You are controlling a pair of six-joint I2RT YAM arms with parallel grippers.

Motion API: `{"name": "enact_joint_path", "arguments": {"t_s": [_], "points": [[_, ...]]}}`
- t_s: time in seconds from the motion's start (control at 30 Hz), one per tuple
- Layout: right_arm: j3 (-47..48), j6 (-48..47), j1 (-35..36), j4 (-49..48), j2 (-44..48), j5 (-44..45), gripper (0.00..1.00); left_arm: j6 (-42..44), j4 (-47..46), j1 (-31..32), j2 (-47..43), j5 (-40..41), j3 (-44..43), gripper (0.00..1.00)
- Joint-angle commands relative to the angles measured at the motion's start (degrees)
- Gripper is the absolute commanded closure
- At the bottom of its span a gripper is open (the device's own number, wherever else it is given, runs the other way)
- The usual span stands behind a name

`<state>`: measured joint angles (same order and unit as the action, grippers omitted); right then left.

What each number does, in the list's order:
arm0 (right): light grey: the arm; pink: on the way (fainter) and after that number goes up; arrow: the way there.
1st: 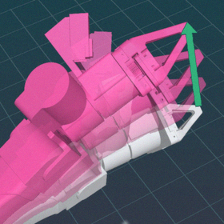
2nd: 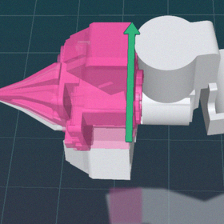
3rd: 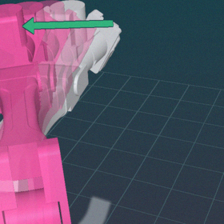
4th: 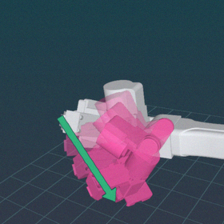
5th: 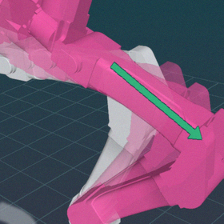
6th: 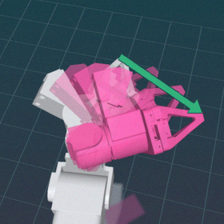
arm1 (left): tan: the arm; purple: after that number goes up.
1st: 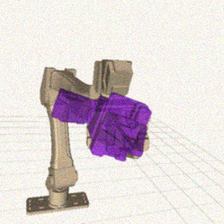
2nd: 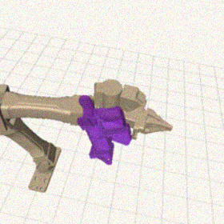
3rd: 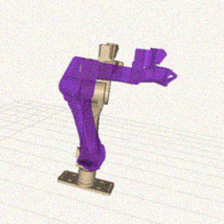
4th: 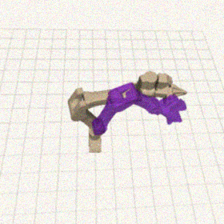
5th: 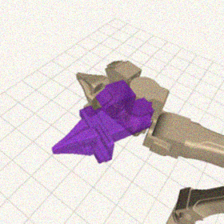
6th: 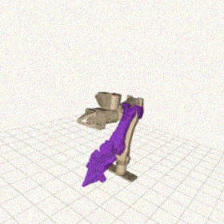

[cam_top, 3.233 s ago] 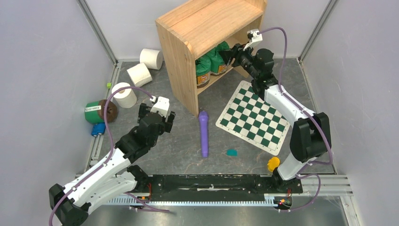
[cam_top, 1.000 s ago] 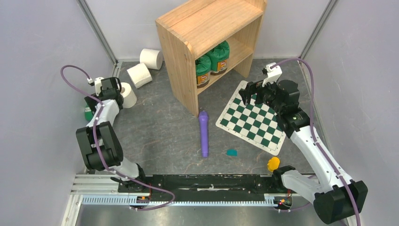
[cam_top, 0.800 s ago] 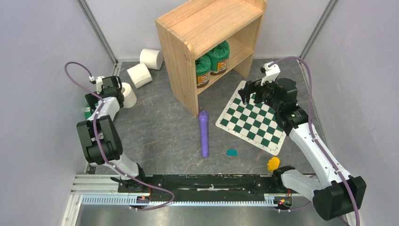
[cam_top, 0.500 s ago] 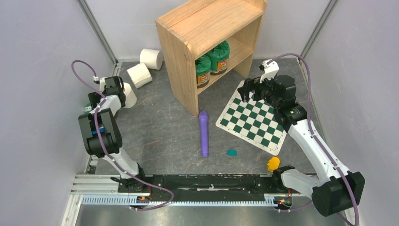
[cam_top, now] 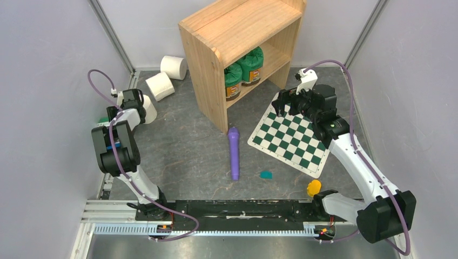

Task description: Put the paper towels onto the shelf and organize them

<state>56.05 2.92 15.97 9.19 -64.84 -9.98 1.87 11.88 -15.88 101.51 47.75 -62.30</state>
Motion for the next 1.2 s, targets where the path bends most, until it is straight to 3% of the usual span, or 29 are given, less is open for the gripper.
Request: {"name": "enact_joint_path", "arguments": {"t_s": [0.0,0.3,0.57,0.67,0.97,1.17], "points": [[2.0,-0.5,0.2,-1.2,0.7,0.7,0.02,1.5,-0.7,0.3,-1.7,2.2,-2.0,0.36],[0.5,-0.1,0.2,-1.4,2.7,0.4,0.01,0.1,3.9,2.7,-8.9,2.1,-1.6,0.6],[-0.6,-1.6,2.7,-1.5,5.2,1.4,0.02,-6.4,11.7,5.9,-22.7,-4.8,-1.6,0.65],[-0.5,-2.4,3.7,-1.5,6.0,1.0,0.02,-9.8,14.6,6.6,-29.2,-13.5,-0.9,0.66],[-2.0,-2.1,4.7,-4.4,6.7,-4.8,0.02,-14.4,12.4,8.4,-46.8,-54.1,6.8,0.63],[-1.3,0.3,5.0,-5.6,5.8,-9.1,0.02,-11.2,13.9,13.5,-53.3,-68.6,10.8,0.64]]}}
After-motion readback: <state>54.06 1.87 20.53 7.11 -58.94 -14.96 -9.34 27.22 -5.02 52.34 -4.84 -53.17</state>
